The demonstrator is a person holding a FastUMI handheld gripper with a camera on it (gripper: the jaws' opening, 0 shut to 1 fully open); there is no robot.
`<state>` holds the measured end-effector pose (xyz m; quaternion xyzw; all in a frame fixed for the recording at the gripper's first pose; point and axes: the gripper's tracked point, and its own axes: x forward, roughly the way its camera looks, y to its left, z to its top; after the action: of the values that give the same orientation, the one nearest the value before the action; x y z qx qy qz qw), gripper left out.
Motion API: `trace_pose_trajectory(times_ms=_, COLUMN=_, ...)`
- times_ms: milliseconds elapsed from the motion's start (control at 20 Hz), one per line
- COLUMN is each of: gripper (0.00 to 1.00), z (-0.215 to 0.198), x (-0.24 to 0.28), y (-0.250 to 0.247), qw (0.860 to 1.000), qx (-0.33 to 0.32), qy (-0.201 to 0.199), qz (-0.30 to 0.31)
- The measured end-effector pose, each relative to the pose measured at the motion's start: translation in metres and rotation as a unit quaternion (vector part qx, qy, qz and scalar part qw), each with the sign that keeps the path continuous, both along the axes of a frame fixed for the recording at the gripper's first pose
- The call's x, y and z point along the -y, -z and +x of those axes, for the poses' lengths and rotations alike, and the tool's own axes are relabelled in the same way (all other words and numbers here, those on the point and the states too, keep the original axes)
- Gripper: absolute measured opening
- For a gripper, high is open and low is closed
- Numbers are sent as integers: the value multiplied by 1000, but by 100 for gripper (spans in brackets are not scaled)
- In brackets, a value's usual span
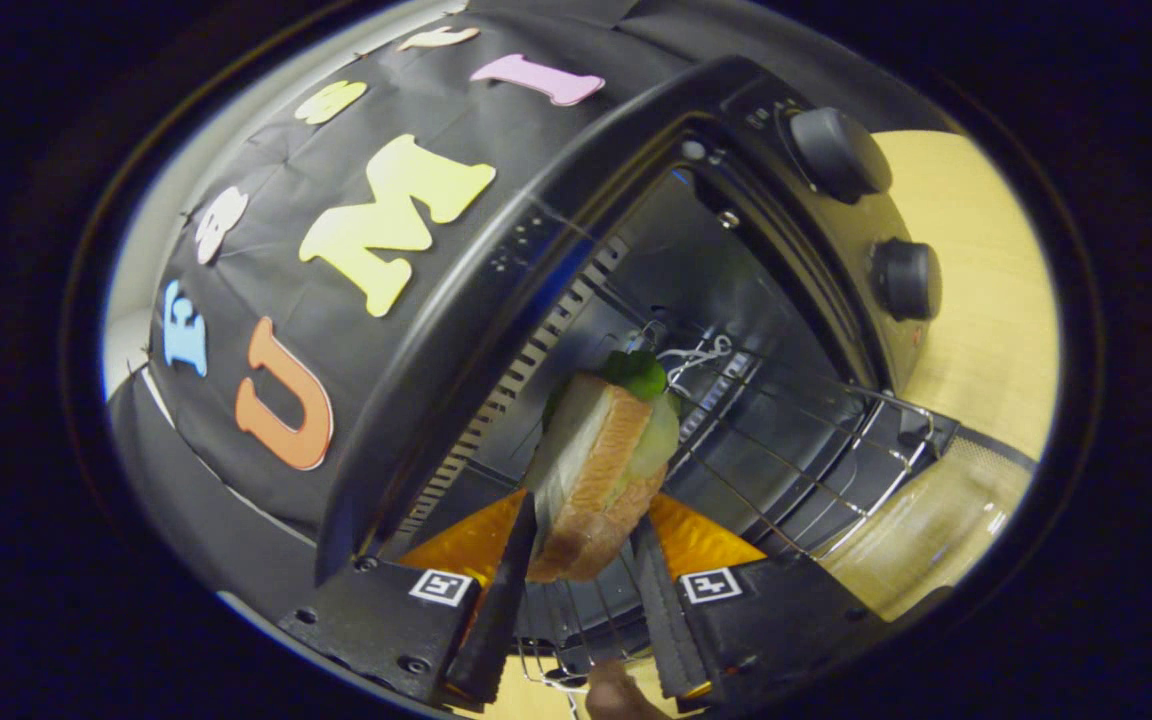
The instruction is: Open the toaster oven, put the food inside, and close the toaster oven door.
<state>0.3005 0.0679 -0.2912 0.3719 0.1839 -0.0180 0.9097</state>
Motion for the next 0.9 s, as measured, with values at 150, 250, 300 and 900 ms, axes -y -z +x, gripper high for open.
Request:
trace_pose_trajectory(times_ms=150, gripper=69, z=-6, x=-5, y=-2, qw=999, qx=11, qy=-19, qz=-47)
trace_pose_trajectory(times_ms=250, gripper=75, z=-10, x=-9, y=-1, qw=996, qx=12, qy=-33, qz=-78)
trace_pose_trajectory(times_ms=300, gripper=78, z=-12, x=-11, y=0, qw=994, qx=8, qy=-43, qz=-99)
trace_pose_trajectory(times_ms=900, gripper=80, z=-44, x=-20, y=16, qw=959, qx=-61, qy=-144, qz=-235)
